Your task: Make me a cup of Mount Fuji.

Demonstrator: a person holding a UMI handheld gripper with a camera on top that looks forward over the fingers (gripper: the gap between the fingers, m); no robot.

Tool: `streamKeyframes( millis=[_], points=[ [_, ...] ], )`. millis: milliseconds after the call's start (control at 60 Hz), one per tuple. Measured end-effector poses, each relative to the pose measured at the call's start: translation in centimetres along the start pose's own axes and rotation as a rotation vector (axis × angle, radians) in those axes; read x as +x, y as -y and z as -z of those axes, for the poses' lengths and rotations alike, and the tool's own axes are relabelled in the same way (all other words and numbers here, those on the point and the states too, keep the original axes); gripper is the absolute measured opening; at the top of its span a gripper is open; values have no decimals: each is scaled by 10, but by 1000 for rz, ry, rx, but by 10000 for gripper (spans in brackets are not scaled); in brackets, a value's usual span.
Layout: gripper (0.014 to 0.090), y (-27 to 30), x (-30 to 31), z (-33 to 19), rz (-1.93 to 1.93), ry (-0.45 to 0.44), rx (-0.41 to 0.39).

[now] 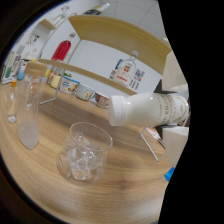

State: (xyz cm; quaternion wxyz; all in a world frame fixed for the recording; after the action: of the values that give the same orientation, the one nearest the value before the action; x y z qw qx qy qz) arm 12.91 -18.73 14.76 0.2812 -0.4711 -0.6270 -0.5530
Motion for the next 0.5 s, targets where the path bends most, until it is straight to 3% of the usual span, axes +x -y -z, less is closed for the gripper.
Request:
streamKeyframes(
  millis=[300,500],
  points=[
    [479,3,8,9,-112,-3,46],
    [485,-7,50,32,-683,-75,150]
  ],
)
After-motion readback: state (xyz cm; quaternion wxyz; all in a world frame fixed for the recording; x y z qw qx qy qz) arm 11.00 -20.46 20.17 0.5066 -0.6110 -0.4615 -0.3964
